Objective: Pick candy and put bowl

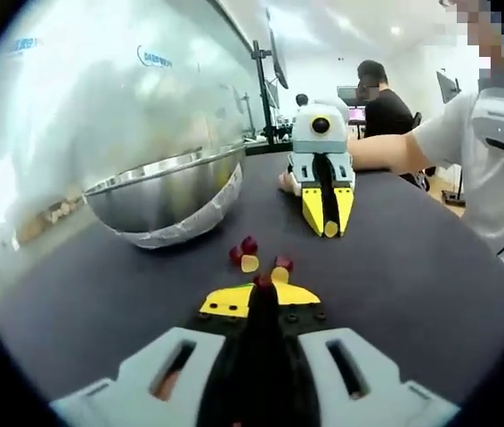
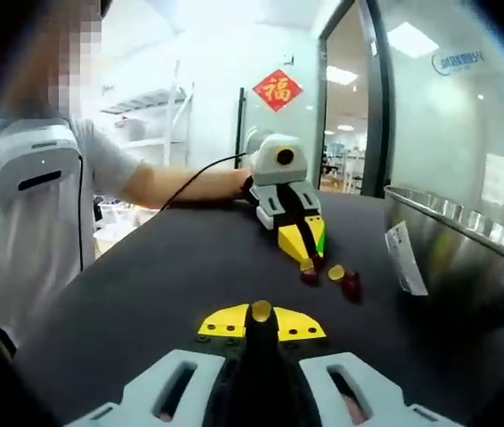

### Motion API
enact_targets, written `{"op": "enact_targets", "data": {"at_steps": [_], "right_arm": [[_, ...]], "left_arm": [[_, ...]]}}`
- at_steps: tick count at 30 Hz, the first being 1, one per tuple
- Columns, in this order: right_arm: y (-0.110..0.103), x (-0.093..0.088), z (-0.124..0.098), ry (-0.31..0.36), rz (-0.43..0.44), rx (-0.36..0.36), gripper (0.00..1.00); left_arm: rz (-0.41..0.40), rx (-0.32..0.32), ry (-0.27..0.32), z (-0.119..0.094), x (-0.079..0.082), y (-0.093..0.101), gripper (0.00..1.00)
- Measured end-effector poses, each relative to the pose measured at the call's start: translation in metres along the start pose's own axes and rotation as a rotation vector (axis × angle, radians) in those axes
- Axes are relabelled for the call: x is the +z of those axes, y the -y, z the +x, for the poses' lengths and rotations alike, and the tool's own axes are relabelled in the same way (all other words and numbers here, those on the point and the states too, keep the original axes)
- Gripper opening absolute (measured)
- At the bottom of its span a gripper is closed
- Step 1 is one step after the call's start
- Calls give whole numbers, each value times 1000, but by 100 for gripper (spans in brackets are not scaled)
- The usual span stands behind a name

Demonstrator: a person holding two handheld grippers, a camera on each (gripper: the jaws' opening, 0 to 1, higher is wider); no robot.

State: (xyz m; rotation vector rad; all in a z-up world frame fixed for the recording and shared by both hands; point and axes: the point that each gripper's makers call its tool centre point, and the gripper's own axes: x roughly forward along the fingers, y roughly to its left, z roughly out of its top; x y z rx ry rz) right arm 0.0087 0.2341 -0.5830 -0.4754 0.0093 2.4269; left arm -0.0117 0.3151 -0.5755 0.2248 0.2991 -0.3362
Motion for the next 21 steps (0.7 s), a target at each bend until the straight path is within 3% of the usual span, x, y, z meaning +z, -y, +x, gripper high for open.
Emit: {"op": "enact_targets", "data": {"at_steps": [12, 17, 21], "right_arm": [[6, 11, -15, 63, -16, -47, 3], [4, 11, -27, 69, -17, -69, 3], [7, 11, -29, 69, -19, -84, 3]], "left_arm": [[-23, 23, 58, -7, 12, -1, 0], [-15, 26, 148, -13, 37, 6, 0], [-21, 96, 269, -25, 68, -5, 0]]}}
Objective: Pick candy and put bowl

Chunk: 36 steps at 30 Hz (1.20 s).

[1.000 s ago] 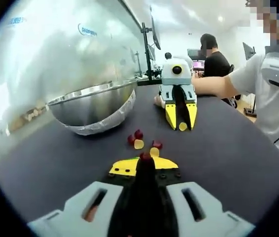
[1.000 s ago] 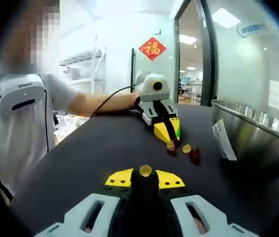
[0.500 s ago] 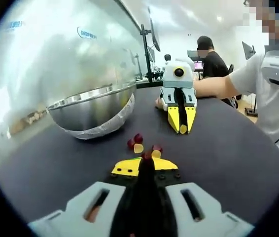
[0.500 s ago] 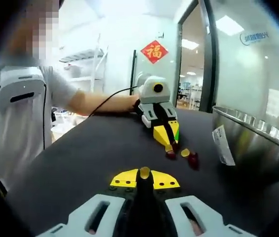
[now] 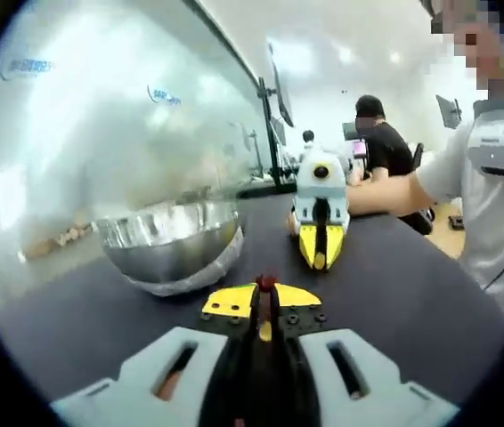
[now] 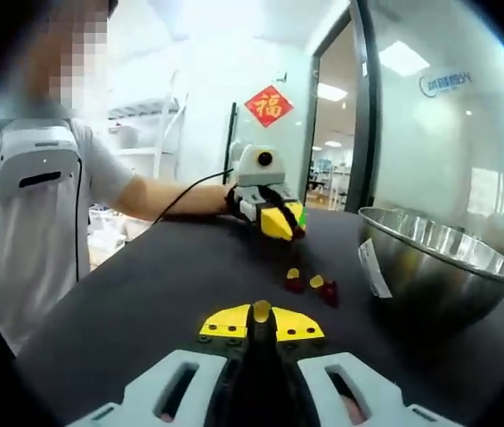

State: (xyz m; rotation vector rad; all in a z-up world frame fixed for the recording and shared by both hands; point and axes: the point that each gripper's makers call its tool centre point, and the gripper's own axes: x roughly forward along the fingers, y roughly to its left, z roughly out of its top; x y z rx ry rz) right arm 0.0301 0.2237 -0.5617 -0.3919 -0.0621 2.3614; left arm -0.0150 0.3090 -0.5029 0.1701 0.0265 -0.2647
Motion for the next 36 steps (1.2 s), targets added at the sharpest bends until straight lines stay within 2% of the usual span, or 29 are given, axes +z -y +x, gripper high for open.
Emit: {"op": "enact_targets", "data": {"at_steps": [2, 5, 6, 7, 10, 17, 23, 28, 33, 35, 36], "right_arm": [[0, 1, 0, 2, 0, -2, 3], [1, -1, 0, -2, 3, -4, 3], [2, -3, 1, -9, 3, -7, 3], [2, -4, 0, -13, 2, -10, 3], [3, -4, 0, -13, 1, -14, 3], [6, -5, -2, -12, 3, -21, 3], [4, -5, -3, -18, -6, -18, 3], [2, -4, -3, -18, -16, -16, 3], [2, -5, -3, -24, -18, -17, 3], [3, -4, -4, -23, -20, -21, 3], [4, -3, -6, -20, -20, -25, 3]], "left_arm": [[-5, 64, 84, -3, 24, -16, 0], [13, 168, 115, -1, 46, -43, 0], [24, 204, 102, 2, 50, -52, 0], [56, 210, 100, 5, 55, -56, 0], [53, 206, 100, 19, 63, -64, 0], [86, 229, 76, 55, 67, -83, 1], [87, 198, 46, 70, 58, -75, 5], [104, 191, 32, 69, 58, -73, 8], [102, 165, 65, 52, 68, -53, 8], [105, 175, 69, 39, 66, -41, 8], [124, 196, 37, 31, 58, -39, 8]]}}
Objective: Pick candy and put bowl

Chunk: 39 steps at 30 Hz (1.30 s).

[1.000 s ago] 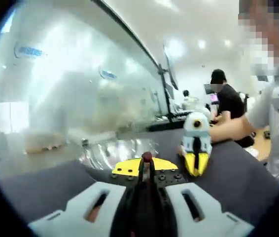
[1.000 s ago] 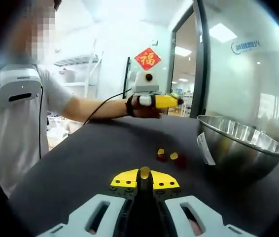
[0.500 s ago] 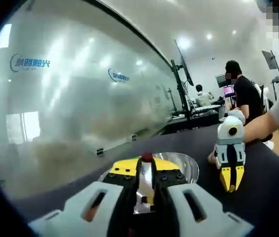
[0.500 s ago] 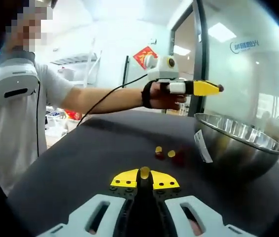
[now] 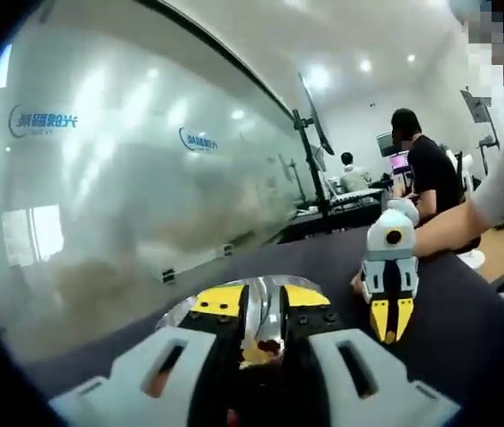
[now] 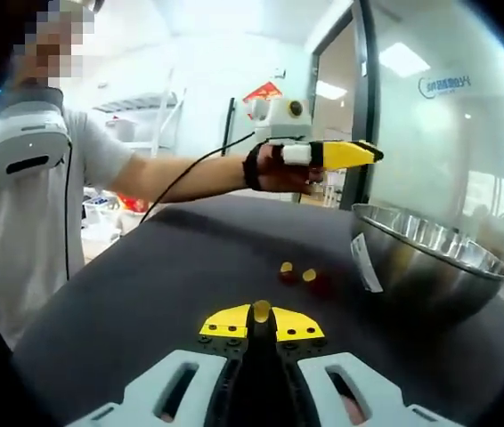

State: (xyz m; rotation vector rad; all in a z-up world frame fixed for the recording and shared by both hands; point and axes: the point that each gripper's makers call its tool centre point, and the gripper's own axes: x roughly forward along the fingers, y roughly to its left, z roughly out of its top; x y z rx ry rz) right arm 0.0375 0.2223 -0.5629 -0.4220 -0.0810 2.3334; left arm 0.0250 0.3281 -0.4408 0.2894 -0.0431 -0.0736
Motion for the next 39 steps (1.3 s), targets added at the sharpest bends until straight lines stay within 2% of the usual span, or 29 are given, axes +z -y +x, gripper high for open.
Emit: {"op": "enact_targets", "data": {"at_steps": [1, 3, 4, 5, 7, 10, 11, 12, 14, 15, 16, 17, 19, 22, 24, 25, 26, 28, 32, 35, 39], "right_arm": [[1, 1, -1, 5, 1, -4, 3], [3, 3, -3, 11, 3, -12, 3], [4, 3, -3, 13, 4, -15, 3], [5, 4, -4, 15, 5, -16, 3], [5, 6, -5, 18, 3, -19, 3], [7, 9, -9, 25, 0, -30, 3], [8, 10, -11, 29, 1, -35, 3], [9, 12, -14, 34, -1, -43, 3], [13, 18, -23, 55, 0, -61, 3], [17, 26, -29, 94, 19, -68, 3], [22, 33, -37, 127, 43, -81, 3], [28, 36, -45, 142, 48, -97, 3], [39, 43, -55, 167, 43, -146, 3], [75, 72, -74, 264, 97, -260, 3], [90, 89, -80, 298, 122, -288, 3], [104, 99, -83, 304, 136, -320, 3], [113, 100, -82, 285, 132, -347, 3], [137, 97, -73, 176, 105, -430, 3], [164, 91, -47, 77, 122, -488, 4], [177, 87, -34, 38, 103, -524, 5], [180, 87, -29, 65, 142, -522, 11]], "left_arm": [[19, -7, -30, -9, -7, 7, 8], [9, -31, -31, -24, -12, 22, 8], [-28, -70, -25, -33, -15, 36, 8], [-38, -87, 3, -40, -14, 45, 8], [-44, -90, -28, -50, -26, 55, 8], [-48, -75, -87, -54, -53, 63, 8], [-92, -73, -73, -54, -58, 65, 9], [-128, -83, -68, -53, -64, 67, 9], [-136, -140, -128, -51, -75, 75, 10], [-169, -159, -95, -50, -73, 78, 11], [-203, -175, -110, -50, -76, 81, 11], [-174, -159, -130, -50, -79, 78, 11], [-159, -145, -116, -50, -77, 75, 11], [-159, -137, -116, -50, -77, 72, 11], [-152, -142, -119, -50, -78, 72, 11], [-152, -145, -109, -50, -77, 71, 11], [-155, -140, -104, -50, -76, 69, 11], [-162, -131, -103, -50, -76, 67, 11], [-141, -129, -130, -49, -81, 70, 11], [-127, -138, -143, -49, -83, 73, 11], [-127, -136, -140, -49, -82, 72, 11]]}}
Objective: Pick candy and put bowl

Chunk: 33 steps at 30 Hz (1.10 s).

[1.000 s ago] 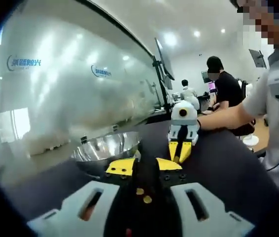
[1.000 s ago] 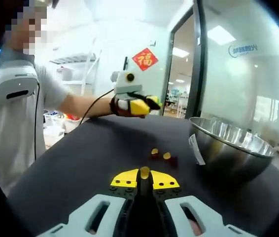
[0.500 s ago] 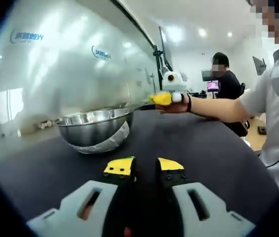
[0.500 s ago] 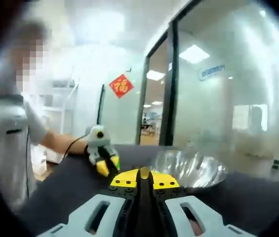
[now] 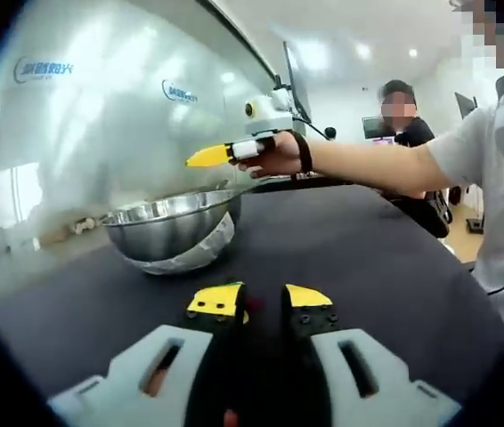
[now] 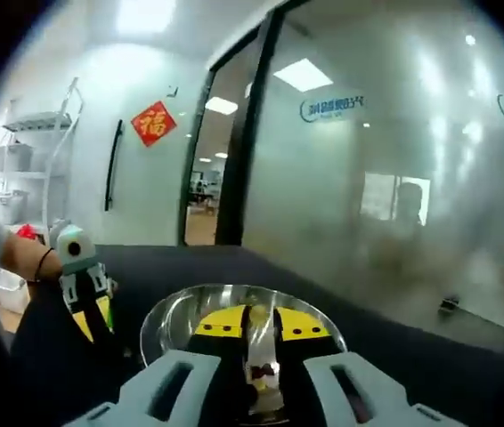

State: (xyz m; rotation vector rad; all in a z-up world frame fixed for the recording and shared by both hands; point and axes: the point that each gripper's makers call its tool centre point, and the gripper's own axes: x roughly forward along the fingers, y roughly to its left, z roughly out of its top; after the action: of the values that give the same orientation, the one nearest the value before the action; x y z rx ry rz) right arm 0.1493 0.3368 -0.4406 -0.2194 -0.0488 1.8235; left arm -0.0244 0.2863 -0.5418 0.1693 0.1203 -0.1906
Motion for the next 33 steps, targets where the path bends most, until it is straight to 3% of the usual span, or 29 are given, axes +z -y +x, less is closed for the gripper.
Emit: {"op": "enact_targets", "data": {"at_steps": [5, 8, 10, 11, 13, 14, 15, 18, 19, 21, 22, 24, 33], "right_arm": [[0, -9, -13, -23, -1, -14, 12], [-9, -4, -35, 47, -21, -3, 11], [-32, 0, -56, 129, -47, 70, 11], [-51, -6, -68, 136, -54, 139, 11], [-88, -27, -90, 126, -79, 281, 11], [-99, -44, -97, 94, -66, 316, 11], [-104, -62, -100, 46, -75, 322, 11], [-112, -98, -99, -47, -57, 353, 11], [-114, -103, -97, -81, -91, 360, 11], [-116, -101, -90, -57, -84, 373, 11], [-119, -105, -87, -75, -68, 389, 11], [-123, -113, -86, -110, -123, 400, 11], [-143, -117, -82, -117, -117, 447, 11]], "left_arm": [[17, -6, -19, 2, -4, 2, 11], [20, -6, -10, -1, -1, 2, 11], [25, 8, -8, -4, 0, -1, 11], [29, 17, -17, -5, -2, -4, 11], [44, 37, -63, -7, -12, -8, 11], [69, 47, -102, -6, -20, -12, 11], [78, 37, -98, -3, -21, -10, 11], [80, 25, -103, 3, -21, -5, 13], [88, 24, -120, 5, -24, -5, 16], [110, 26, -133, 6, -27, -4, 19], [108, 25, -127, 6, -25, -5, 19], [103, 40, -131, 10, -26, -9, 19], [51, 28, -152, 24, -31, -12, 13]]}}
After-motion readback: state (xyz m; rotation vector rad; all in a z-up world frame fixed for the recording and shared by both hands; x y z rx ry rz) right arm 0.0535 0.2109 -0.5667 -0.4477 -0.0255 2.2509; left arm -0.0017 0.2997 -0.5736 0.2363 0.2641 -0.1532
